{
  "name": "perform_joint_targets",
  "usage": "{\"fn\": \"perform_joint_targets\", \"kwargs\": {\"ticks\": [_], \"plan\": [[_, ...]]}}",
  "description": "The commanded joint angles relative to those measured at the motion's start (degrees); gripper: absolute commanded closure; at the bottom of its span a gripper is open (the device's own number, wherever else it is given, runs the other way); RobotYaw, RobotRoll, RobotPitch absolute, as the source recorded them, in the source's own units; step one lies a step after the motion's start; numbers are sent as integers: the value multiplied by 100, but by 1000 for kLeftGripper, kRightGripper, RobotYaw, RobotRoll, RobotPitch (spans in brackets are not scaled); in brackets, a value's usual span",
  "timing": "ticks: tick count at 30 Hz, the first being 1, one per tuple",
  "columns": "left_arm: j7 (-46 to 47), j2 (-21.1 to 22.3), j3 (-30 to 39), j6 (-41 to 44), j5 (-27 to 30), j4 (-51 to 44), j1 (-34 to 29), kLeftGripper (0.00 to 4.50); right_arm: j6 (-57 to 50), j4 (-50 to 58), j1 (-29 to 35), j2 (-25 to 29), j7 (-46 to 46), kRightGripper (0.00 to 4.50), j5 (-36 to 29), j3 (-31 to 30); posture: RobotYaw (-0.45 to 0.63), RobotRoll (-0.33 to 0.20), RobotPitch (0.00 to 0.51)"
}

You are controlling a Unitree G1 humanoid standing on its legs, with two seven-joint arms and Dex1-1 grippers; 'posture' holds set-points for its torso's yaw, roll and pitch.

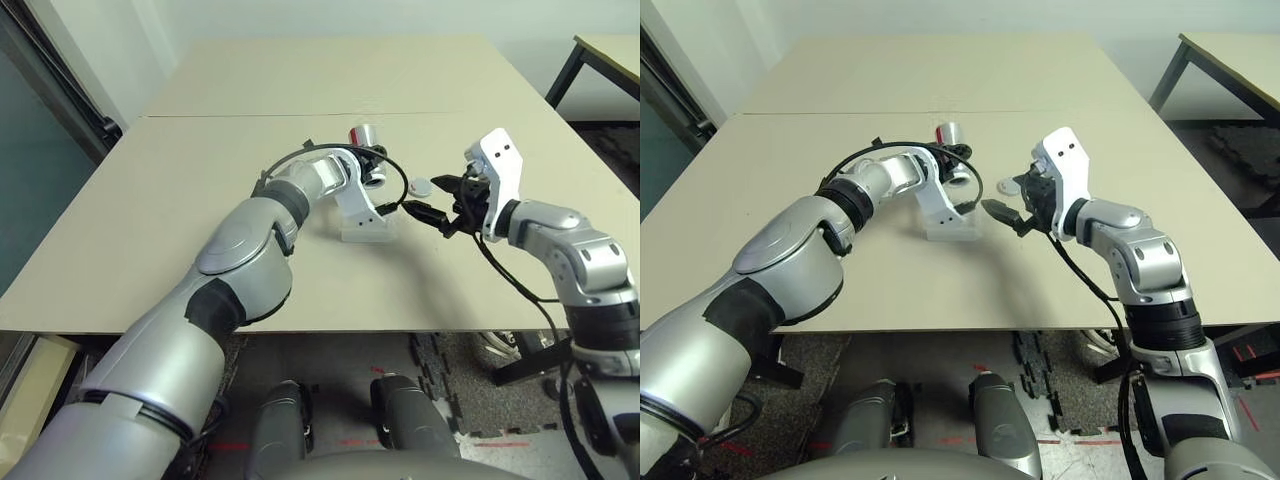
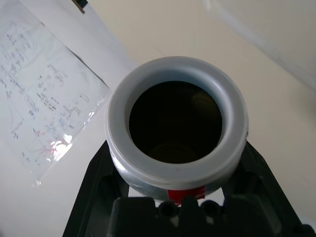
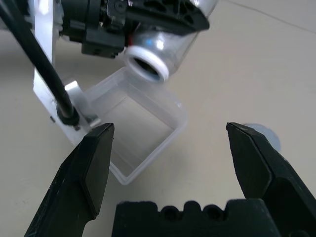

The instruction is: Pour the medicine from the bottle into the box.

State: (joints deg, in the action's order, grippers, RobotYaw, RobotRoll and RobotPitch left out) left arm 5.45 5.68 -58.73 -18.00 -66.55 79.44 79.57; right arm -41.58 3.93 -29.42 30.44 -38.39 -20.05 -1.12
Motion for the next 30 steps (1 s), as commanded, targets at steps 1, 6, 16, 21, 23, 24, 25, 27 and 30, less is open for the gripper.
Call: {"fn": "perform_joint_targets", "kwargs": {"ticks": [1, 6, 16, 21, 23, 24, 25, 27, 30], "plan": [[227, 97, -183, 55, -202, 6, 136, 1844, 63, -131, -141, -29, -61, 0, 44, -73, -189, 0, 53], [378, 110, -304, -91, -338, -92, 291, 1844, 112, -242, -197, -54, -114, 0, 46, -122, -157, 0, 47], [-762, 342, 1747, -334, 1677, -80, 397, 1844, 261, -546, -344, -81, -218, 0, 109, -152, -136, 0, 42], [-1656, 572, 3618, 253, 3418, -142, 156, 1844, 224, -586, -242, 164, -438, 0, 143, -141, -127, 0, 44], [-1889, 663, 4742, 805, 4491, -141, -74, 1844, 209, -611, -198, 354, -558, 0, 211, -181, -120, 0, 44], [-1956, 691, 5210, 1076, 4924, -143, -177, 1844, 215, -623, -180, 440, -609, 0, 259, -216, -120, 0, 44], [-2031, 701, 5567, 1230, 5242, -162, -276, 1844, 244, -650, -165, 510, -652, 0, 305, -251, -118, 0, 47], [-1988, 739, 6233, 1524, 5814, -193, -541, 1844, 236, -671, -119, 631, -749, 0, 336, -297, -118, 0, 48], [-1913, 753, 6658, 1762, 6147, -236, -821, 1844, 185, -651, -92, 688, -823, 0, 314, -294, -115, 0, 52]]}}
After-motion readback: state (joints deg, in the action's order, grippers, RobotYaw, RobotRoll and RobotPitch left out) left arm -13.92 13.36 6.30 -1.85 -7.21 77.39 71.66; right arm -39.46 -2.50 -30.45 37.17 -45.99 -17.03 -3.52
